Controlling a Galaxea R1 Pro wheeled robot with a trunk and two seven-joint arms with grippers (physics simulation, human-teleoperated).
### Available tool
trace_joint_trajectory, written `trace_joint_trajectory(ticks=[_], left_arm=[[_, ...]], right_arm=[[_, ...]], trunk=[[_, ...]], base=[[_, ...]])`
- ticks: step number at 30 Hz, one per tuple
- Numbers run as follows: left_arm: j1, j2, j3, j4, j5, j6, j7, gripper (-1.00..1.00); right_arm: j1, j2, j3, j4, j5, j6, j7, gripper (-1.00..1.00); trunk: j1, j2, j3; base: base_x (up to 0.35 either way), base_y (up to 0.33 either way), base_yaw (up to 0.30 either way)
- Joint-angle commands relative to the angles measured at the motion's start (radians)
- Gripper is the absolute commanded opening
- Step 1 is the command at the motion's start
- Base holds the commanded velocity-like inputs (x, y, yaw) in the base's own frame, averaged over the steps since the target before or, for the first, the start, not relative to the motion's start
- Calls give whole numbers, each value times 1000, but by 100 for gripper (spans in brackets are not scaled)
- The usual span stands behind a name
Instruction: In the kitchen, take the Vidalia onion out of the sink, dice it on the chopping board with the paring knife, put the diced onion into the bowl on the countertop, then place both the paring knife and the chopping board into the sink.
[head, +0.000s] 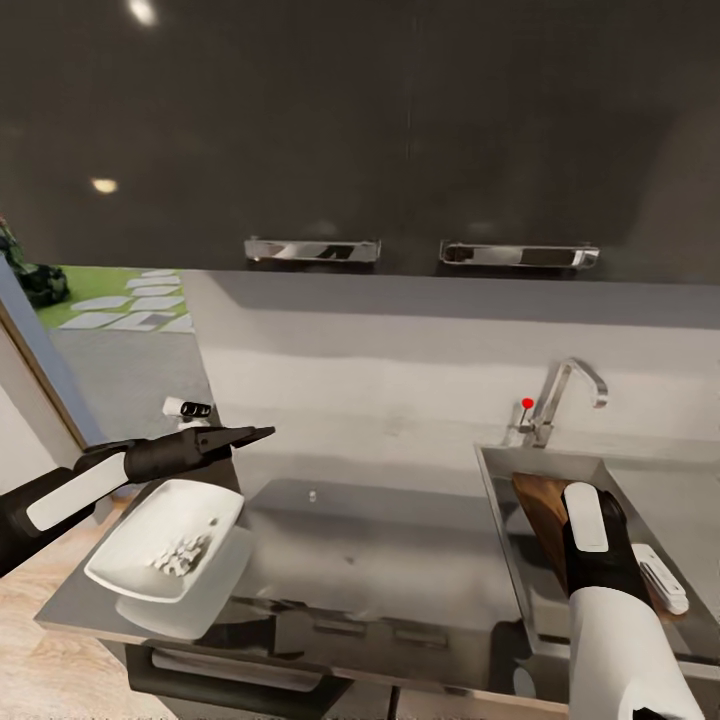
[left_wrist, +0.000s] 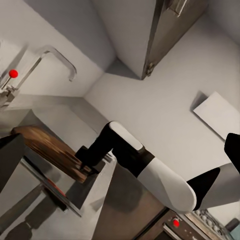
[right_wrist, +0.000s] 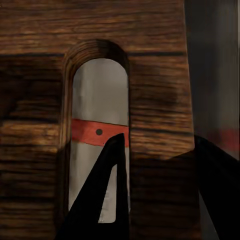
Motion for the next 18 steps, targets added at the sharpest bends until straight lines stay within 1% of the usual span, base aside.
trace_joint_trajectory(ticks=[1,5,8,10,13,18], left_arm=[[-3,1,-5,0,11,9,-1,100],[-3,2,-5,0,11,8,-1,100],[-3,2,-5,0,10,8,-1,100],[-3,2,-5,0,10,8,-1,100],[-3,2,-5,0,10,8,-1,100],[-3,1,-5,0,11,8,-1,100]], right_arm=[[-1,1,-3,-1,-1,9,7,-100],[-1,2,-3,3,-1,9,46,-100],[-1,1,-5,37,-1,9,98,-100],[-1,1,-17,62,-1,9,126,-100],[-1,1,-27,73,-1,9,137,-100],[-1,1,-30,77,1,9,140,-100]], trunk=[[1,-3,-4],[1,-3,-11],[1,-3,-15],[1,-3,-19],[1,-3,-23],[1,-3,-32]], base=[[0,-6,0],[0,-2,0],[0,0,0],[0,0,0],[0,0,0],[0,0,0]])
